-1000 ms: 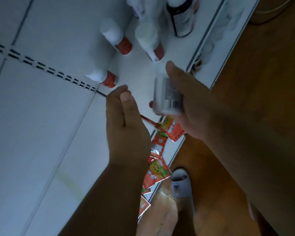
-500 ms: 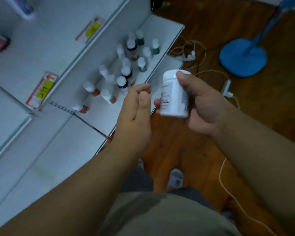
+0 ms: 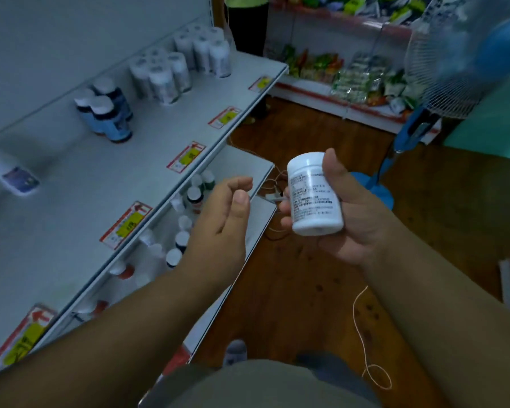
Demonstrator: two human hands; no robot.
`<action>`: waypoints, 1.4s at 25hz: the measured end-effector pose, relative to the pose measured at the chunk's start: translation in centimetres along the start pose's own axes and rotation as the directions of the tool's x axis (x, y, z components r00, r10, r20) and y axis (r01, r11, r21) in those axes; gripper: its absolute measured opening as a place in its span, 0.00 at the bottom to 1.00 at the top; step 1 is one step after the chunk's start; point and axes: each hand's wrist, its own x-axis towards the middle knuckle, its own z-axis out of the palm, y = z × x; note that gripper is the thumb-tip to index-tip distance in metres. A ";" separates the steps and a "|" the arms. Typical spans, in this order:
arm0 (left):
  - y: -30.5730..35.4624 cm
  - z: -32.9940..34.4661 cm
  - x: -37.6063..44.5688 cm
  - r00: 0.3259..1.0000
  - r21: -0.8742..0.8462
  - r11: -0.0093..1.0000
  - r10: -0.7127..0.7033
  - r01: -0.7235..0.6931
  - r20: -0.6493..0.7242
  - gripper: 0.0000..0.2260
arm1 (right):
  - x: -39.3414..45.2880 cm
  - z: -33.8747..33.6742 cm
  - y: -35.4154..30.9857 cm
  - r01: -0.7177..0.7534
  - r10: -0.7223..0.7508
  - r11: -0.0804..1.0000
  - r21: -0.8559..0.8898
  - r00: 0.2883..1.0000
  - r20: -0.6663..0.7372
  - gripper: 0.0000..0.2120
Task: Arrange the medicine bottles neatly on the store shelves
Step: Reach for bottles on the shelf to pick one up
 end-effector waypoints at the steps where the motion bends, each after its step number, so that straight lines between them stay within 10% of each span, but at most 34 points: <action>1: 0.4 0.5 1.5 1.000 -0.002 1.000 0.007 -0.007 0.007 0.28 | 0.7 -0.6 -1.2 -0.016 0.016 0.999 0.033 1.000 0.007 0.30; 7: 2.6 5.2 9.7 0.994 -0.041 0.995 -0.092 0.090 -0.061 0.23 | 7.7 -4.8 -8.3 -0.116 0.109 0.987 0.109 0.992 0.064 0.37; 13: 5.9 11.1 17.2 0.969 0.045 0.975 -0.213 0.220 -0.124 0.28 | 17.6 -7.1 -16.3 -0.169 0.191 0.971 -0.170 0.974 0.120 0.27; 22: 3.4 7.3 25.5 0.933 0.141 0.955 -0.214 0.262 -0.290 0.25 | 30.4 -0.5 -16.2 0.051 0.108 0.887 -0.458 0.944 0.313 0.29; 27: -1.1 3.4 29.9 0.942 0.345 0.908 -0.129 0.238 -0.310 0.33 | 36.9 2.2 -16.8 0.218 0.129 0.717 -0.662 0.892 0.433 0.13; 35: -6.7 -0.8 31.2 0.852 0.644 0.564 -0.269 0.517 -0.448 0.39 | 44.4 7.5 -14.6 0.553 0.351 0.262 -0.791 0.709 0.612 0.19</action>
